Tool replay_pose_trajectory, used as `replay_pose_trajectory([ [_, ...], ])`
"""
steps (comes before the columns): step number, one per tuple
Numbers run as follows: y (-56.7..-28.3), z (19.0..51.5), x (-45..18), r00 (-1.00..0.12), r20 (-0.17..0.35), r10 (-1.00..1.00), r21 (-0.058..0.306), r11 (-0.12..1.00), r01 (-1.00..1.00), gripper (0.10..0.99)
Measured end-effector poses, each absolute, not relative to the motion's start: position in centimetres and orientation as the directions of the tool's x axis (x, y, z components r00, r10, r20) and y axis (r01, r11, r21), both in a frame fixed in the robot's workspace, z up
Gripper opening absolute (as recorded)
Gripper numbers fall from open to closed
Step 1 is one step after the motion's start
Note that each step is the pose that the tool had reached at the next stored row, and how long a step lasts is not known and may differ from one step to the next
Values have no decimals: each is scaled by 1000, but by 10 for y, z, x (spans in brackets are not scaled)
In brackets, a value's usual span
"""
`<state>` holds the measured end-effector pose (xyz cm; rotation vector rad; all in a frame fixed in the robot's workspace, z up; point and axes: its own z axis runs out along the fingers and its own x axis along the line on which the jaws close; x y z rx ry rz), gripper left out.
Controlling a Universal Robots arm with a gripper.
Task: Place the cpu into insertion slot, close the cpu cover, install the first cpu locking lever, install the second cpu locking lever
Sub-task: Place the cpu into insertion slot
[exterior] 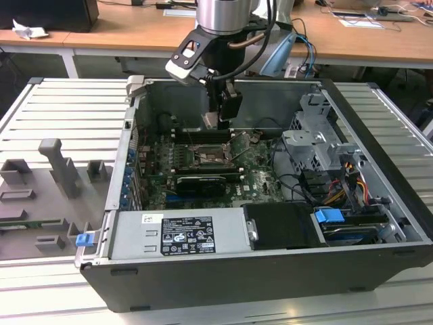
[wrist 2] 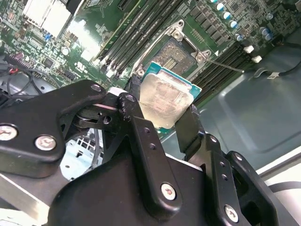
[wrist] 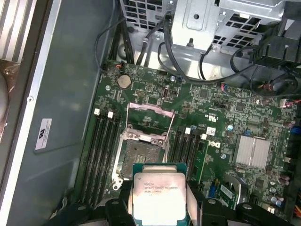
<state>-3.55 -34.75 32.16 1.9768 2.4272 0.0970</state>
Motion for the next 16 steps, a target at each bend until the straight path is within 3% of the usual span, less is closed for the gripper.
replay_pose_trajectory([
  [16, -345, 302, -36, -131, 38, 991, 52, 129, 990, 541],
])
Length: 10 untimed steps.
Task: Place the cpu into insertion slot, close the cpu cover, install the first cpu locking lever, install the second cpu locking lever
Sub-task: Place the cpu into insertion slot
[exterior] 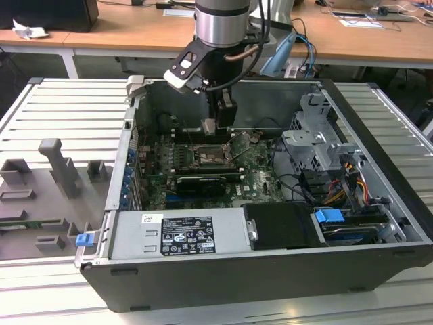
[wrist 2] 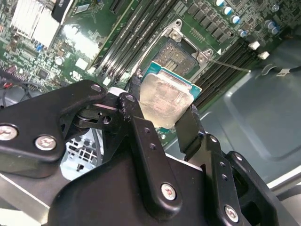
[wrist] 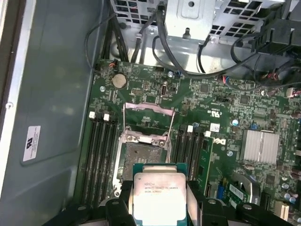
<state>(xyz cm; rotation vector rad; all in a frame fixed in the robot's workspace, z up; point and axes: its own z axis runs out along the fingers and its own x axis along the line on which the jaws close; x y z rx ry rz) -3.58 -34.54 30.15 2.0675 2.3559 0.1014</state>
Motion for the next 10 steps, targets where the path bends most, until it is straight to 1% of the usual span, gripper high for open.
replay_pose_trajectory([
  [7, -338, 291, -36, -123, 38, 992, 53, 121, 991, 541],
  [10, -336, 282, -36, -100, 38, 994, 52, 98, 994, 541],
])
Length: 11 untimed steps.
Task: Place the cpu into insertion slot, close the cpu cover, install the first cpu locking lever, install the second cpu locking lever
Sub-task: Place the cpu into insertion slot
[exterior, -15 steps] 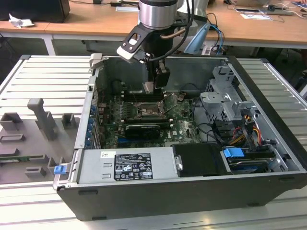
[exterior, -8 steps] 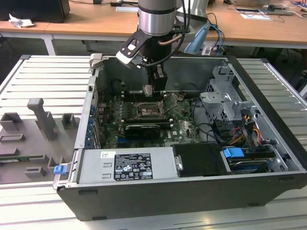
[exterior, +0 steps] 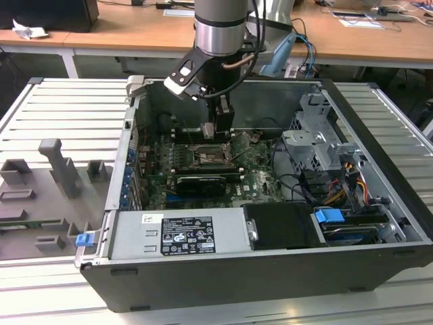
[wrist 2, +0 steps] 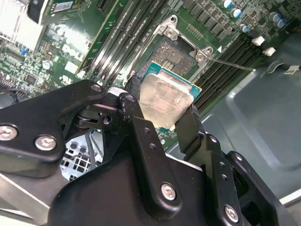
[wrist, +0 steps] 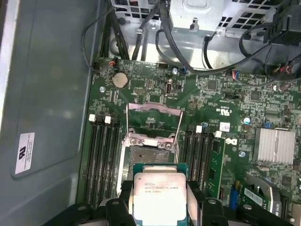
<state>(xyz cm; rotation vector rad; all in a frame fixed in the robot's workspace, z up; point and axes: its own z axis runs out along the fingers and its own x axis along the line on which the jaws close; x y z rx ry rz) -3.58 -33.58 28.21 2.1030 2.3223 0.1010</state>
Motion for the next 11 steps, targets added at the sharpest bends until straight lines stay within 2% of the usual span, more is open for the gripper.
replay_pose_trajectory([
  [8, -334, 263, -39, -78, 38, 996, 52, 76, 996, 541],
  [11, -333, 246, -41, -63, 38, 997, 52, 61, 997, 541],
])
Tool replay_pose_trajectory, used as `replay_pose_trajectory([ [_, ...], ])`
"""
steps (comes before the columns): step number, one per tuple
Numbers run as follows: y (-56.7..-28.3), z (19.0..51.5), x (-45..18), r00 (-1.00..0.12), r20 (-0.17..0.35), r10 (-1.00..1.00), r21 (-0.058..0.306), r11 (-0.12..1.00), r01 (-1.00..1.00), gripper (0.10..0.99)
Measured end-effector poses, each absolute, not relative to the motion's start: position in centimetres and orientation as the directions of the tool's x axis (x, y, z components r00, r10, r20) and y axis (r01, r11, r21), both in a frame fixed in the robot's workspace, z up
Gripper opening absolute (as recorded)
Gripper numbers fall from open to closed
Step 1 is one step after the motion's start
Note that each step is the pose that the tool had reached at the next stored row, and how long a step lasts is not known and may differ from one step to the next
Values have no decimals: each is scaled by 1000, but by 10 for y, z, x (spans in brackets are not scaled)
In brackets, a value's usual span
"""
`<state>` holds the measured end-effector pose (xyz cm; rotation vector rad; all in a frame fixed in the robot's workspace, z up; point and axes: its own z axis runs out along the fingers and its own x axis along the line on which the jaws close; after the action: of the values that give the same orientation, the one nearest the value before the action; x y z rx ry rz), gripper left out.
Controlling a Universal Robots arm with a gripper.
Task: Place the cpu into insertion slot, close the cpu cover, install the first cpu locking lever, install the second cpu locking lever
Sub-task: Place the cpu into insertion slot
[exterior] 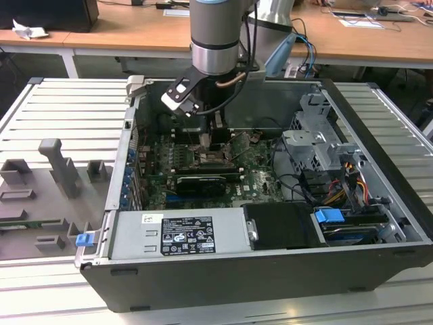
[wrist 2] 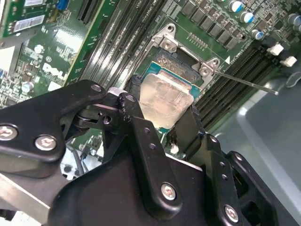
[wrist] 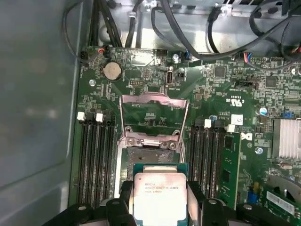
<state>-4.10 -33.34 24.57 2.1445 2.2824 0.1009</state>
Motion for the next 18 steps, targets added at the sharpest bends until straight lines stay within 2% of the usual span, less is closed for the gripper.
replay_pose_trajectory([
  [2, -333, 233, -41, -25, 38, 999, 52, 23, 998, 541],
  [6, -333, 219, -41, -23, 38, 999, 53, 21, 998, 541],
  [18, -322, 204, -41, 22, 36, 999, 52, -24, 998, 541],
])
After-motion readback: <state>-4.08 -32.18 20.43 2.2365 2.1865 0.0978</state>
